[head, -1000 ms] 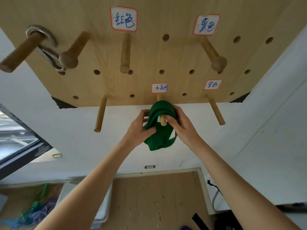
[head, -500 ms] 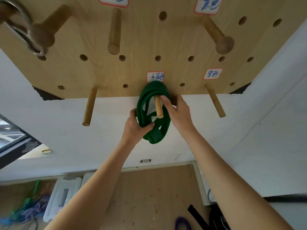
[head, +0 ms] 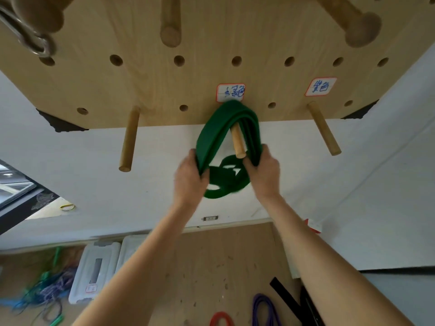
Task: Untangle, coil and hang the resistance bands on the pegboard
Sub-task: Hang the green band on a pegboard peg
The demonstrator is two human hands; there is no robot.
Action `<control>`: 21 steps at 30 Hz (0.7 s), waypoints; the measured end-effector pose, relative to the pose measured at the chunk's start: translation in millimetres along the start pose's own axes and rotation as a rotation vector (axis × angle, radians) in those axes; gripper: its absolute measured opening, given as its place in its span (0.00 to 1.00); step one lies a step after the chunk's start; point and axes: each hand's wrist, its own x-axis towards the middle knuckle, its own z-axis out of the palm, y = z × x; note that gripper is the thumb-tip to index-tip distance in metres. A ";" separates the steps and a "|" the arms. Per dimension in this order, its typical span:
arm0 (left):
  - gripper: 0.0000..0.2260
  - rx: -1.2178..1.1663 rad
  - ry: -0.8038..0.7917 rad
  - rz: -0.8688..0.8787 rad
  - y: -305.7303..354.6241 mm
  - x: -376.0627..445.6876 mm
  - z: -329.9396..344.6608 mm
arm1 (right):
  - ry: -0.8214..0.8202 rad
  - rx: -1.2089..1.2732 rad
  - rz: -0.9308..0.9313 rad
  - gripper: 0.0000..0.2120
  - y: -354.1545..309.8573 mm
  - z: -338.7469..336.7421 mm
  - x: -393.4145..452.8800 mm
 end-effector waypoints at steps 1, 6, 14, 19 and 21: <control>0.11 0.129 0.033 0.086 -5.7 6.9 -9.2 | 0.012 -0.063 -0.024 0.09 2.5 -6.6 5.7; 0.16 -0.058 -0.020 -0.098 -0.8 7.0 7.6 | 0.075 0.138 0.175 0.07 -16.8 13.0 0.5; 0.16 -0.281 -0.025 -0.174 -24.1 -1.5 41.1 | -0.001 0.180 0.169 0.09 -7.6 23.8 3.5; 0.17 -0.513 -0.080 -0.374 -19.0 -5.0 54.8 | -0.008 0.236 0.193 0.14 -10.1 25.2 3.6; 0.19 -0.558 -0.066 -0.429 -15.7 -8.1 51.7 | -0.034 0.295 0.247 0.20 -11.3 19.3 -0.5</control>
